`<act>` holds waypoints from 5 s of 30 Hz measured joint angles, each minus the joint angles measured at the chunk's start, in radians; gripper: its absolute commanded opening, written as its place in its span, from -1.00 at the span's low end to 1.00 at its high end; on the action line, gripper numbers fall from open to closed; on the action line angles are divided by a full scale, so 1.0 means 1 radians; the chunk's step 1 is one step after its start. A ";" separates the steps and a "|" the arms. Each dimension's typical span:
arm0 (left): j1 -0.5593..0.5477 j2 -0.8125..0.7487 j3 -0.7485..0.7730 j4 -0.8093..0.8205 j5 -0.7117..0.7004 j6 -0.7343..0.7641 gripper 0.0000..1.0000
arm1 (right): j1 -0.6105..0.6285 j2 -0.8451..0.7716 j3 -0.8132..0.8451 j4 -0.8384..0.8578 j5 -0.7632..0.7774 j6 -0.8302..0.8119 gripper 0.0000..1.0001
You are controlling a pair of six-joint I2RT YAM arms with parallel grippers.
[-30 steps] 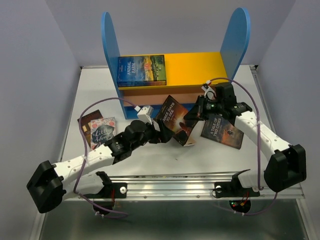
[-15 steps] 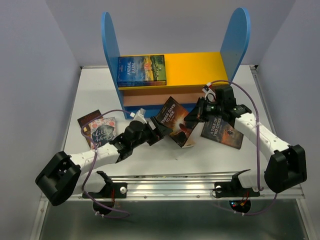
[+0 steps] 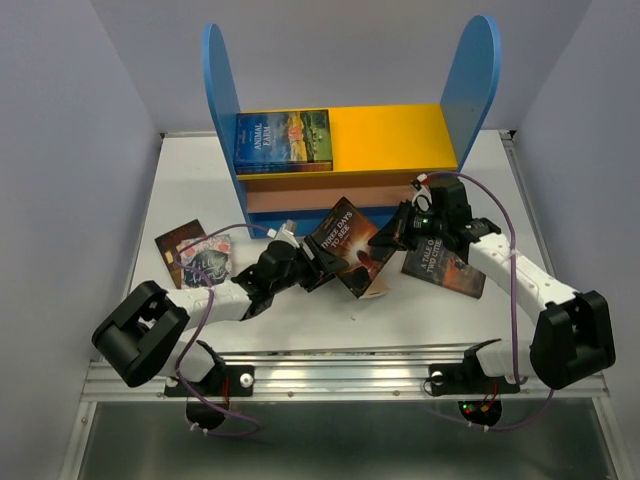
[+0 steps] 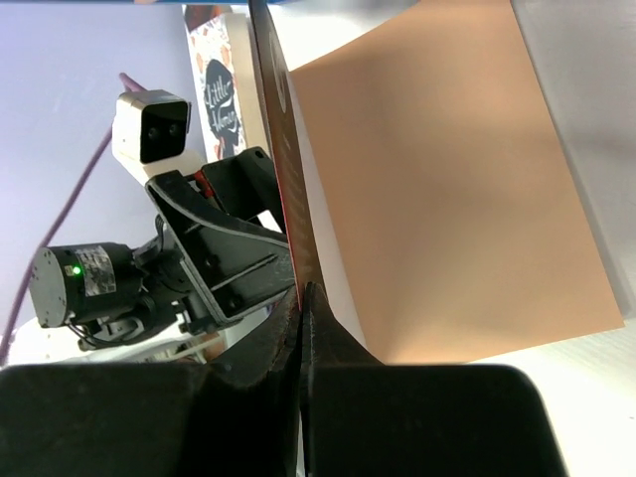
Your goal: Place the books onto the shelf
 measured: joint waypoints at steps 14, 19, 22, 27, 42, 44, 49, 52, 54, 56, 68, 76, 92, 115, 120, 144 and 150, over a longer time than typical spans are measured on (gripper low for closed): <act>0.003 0.034 0.013 0.047 0.003 -0.020 -1.00 | -0.001 -0.025 -0.082 0.058 0.014 0.081 -0.99; 0.004 -0.014 0.004 0.020 -0.018 -0.024 -1.00 | -0.001 -0.027 -0.098 0.067 0.035 0.089 -0.39; 0.005 -0.114 -0.034 0.006 -0.032 -0.009 -1.00 | -0.002 -0.031 -0.101 0.061 0.050 0.071 0.76; 0.005 -0.301 -0.045 -0.096 -0.021 0.074 -1.00 | -0.002 -0.068 -0.098 -0.014 0.149 -0.021 1.00; -0.014 -0.598 0.282 -0.681 0.182 0.571 -1.00 | -0.002 -0.281 0.003 -0.224 0.613 -0.236 1.00; -0.018 -0.581 0.324 -0.678 0.220 0.602 -1.00 | -0.002 -0.289 0.012 -0.229 0.639 -0.251 1.00; -0.024 -0.463 0.478 -0.593 0.258 0.653 -1.00 | -0.002 -0.291 0.018 -0.238 0.668 -0.272 1.00; -0.025 -0.357 0.587 -0.523 0.208 0.667 -1.00 | -0.002 -0.290 0.018 -0.239 0.668 -0.281 1.00; -0.026 -0.295 0.648 -0.488 0.149 0.667 -1.00 | -0.002 -0.290 0.019 -0.244 0.668 -0.288 1.00; -0.026 -0.232 0.715 -0.460 0.040 0.660 -1.00 | -0.002 -0.290 0.026 -0.253 0.669 -0.294 1.00; -0.011 -0.015 0.905 -0.353 -0.649 0.465 -1.00 | -0.002 -0.303 0.053 -0.278 0.680 -0.306 1.00; -0.009 0.051 0.909 -0.420 -0.949 0.156 -1.00 | -0.002 -0.319 0.063 -0.291 0.680 -0.307 1.00; -0.019 0.051 0.901 -0.647 -1.104 -0.314 -0.92 | -0.002 -0.298 0.072 -0.297 0.676 -0.311 1.00; -0.018 0.030 0.903 -0.703 -1.033 -0.368 0.98 | -0.002 -0.211 0.176 -0.249 0.438 -0.366 0.94; -0.018 0.006 0.879 -0.703 -0.975 -0.312 0.98 | 0.055 -0.162 0.225 -0.206 0.362 -0.446 0.92; 0.112 -0.150 0.722 -0.649 -0.756 -0.074 0.98 | 0.196 0.314 0.820 -0.191 0.650 -0.756 -0.19; 0.124 -0.149 0.722 -0.635 -0.707 -0.028 0.98 | 0.206 0.358 0.895 -0.193 0.652 -0.782 -0.21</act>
